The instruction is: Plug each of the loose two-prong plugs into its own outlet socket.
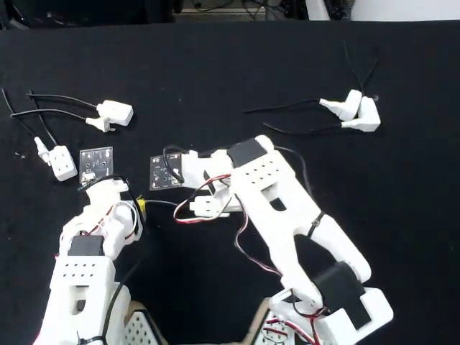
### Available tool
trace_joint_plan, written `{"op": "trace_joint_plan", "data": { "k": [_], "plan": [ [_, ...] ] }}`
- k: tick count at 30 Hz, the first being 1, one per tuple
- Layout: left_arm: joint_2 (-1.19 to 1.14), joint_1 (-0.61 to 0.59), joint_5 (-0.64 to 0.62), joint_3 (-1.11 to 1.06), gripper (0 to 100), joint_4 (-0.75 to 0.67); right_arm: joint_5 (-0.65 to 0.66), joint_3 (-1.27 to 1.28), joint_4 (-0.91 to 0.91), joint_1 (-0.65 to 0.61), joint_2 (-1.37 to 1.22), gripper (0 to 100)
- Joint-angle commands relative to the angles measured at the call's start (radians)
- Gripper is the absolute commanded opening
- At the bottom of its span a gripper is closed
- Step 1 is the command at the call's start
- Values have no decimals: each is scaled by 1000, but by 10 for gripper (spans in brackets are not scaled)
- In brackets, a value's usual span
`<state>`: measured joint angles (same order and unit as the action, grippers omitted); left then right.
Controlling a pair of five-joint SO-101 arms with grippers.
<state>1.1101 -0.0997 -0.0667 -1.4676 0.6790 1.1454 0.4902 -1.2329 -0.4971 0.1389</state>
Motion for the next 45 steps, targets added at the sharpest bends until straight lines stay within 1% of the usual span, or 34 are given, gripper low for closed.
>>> {"op": "trace_joint_plan", "data": {
  "k": [1,7,15,20,32,37,45],
  "plan": [
    [-3,-4,-3,62,173,-15,-15,50,21,-43,-4,11],
    [-3,-4,-3,62,173,-15,-15,97,66,-46,-4,11],
    [-3,-4,-3,62,173,-15,-9,117,54,-43,-4,11],
    [-3,-4,-3,62,173,-15,-8,117,12,-46,-4,11],
    [-3,-5,-3,62,173,-15,-8,162,46,-41,-7,11],
    [-3,-5,-3,62,173,-15,-9,163,41,-41,-70,11],
    [-3,-5,-3,62,173,-15,-15,162,103,-43,-147,11]
  ]
}}
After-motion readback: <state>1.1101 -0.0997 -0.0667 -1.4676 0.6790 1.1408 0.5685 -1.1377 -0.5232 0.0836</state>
